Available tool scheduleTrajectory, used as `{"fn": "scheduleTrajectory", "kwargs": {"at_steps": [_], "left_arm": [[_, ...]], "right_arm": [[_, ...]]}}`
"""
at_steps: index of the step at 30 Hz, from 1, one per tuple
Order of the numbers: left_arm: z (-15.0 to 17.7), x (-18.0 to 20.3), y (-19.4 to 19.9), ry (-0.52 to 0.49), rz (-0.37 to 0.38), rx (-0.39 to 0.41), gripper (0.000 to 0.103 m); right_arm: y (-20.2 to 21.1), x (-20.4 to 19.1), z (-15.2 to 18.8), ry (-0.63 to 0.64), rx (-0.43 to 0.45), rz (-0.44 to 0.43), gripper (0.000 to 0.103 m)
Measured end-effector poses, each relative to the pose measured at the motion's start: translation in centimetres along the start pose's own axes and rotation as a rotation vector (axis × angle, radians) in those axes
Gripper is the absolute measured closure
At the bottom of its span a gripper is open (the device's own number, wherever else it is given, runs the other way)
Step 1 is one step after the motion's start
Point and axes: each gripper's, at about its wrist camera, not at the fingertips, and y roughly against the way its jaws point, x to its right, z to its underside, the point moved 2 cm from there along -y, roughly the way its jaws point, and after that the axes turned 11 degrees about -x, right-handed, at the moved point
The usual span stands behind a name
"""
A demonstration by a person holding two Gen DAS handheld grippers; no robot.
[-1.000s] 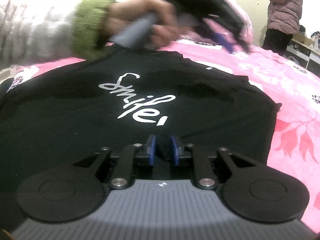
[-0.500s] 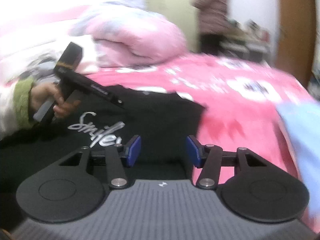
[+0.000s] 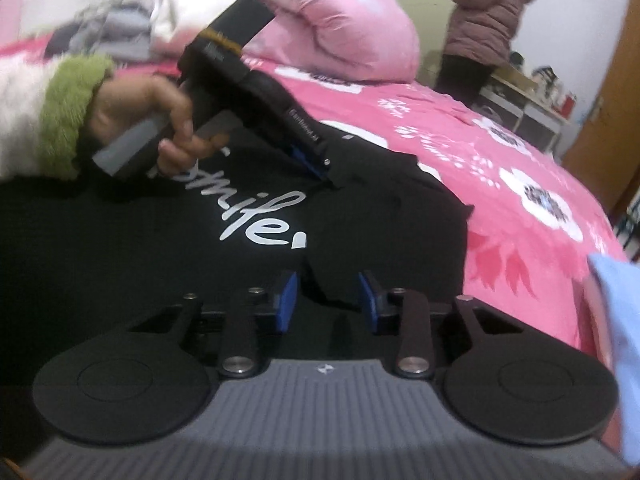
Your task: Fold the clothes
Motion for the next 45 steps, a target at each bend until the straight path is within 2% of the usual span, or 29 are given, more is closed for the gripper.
{"fn": "scheduleTrajectory", "kwargs": {"at_steps": [1, 2, 3, 5, 6, 9, 12, 17, 23, 31, 36, 39, 40, 41, 43, 45], "left_arm": [[0.1, 0.0, 0.0, -0.001, 0.001, 0.007, 0.086], [0.2, 0.1, 0.0, -0.002, 0.003, 0.013, 0.094], [0.2, 0.1, 0.0, -0.003, 0.004, 0.020, 0.096], [0.3, 0.2, 0.4, 0.002, 0.012, 0.045, 0.099], [0.3, 0.3, 0.7, 0.005, 0.016, 0.060, 0.099], [0.1, 0.1, 2.5, 0.049, 0.046, 0.121, 0.099], [0.3, -0.4, 3.9, 0.101, 0.055, 0.140, 0.099], [1.5, -0.6, 4.4, 0.140, 0.009, 0.122, 0.099], [3.4, -0.4, 5.8, 0.177, -0.020, 0.133, 0.099], [4.8, -0.2, 6.3, 0.194, -0.060, 0.126, 0.099], [4.7, -0.4, 5.0, 0.153, -0.117, 0.103, 0.099], [4.8, -0.3, 5.6, 0.127, -0.150, 0.127, 0.094], [4.8, -0.2, 5.9, 0.119, -0.161, 0.138, 0.089], [4.8, -0.1, 6.2, 0.111, -0.172, 0.149, 0.076], [4.9, 0.0, 6.7, 0.094, -0.193, 0.172, 0.066], [5.0, 0.2, 7.3, 0.078, -0.215, 0.194, 0.066]], "right_arm": [[-0.4, -0.1, -0.2, 0.018, -0.007, 0.008, 0.074], [-0.7, -0.2, -0.4, 0.026, -0.010, 0.013, 0.075], [-1.0, -0.1, -0.6, 0.030, -0.010, 0.008, 0.078], [-1.6, -0.1, -0.7, 0.030, -0.019, 0.004, 0.089], [-1.9, -0.1, -0.8, 0.029, -0.025, 0.017, 0.102], [-1.2, -0.3, -1.0, 0.026, 0.007, 0.009, 0.102], [-0.4, -0.8, -1.1, 0.046, 0.029, 0.002, 0.102], [-1.0, -1.4, -0.9, 0.048, 0.013, -0.029, 0.102], [0.5, -1.5, -0.7, 0.049, 0.031, -0.032, 0.102], [1.6, -1.9, -0.3, 0.056, 0.041, -0.044, 0.102], [1.1, -2.2, -0.3, 0.029, 0.048, -0.070, 0.102], [0.1, -2.4, -0.3, -0.003, 0.022, -0.105, 0.100], [-0.1, -2.5, -0.2, -0.013, 0.010, -0.117, 0.100], [0.1, -2.4, 0.0, -0.019, 0.007, -0.119, 0.100], [1.0, -1.8, 0.5, -0.051, 0.013, -0.131, 0.098], [2.0, -0.2, 1.1, -0.118, 0.027, -0.148, 0.097]]}}
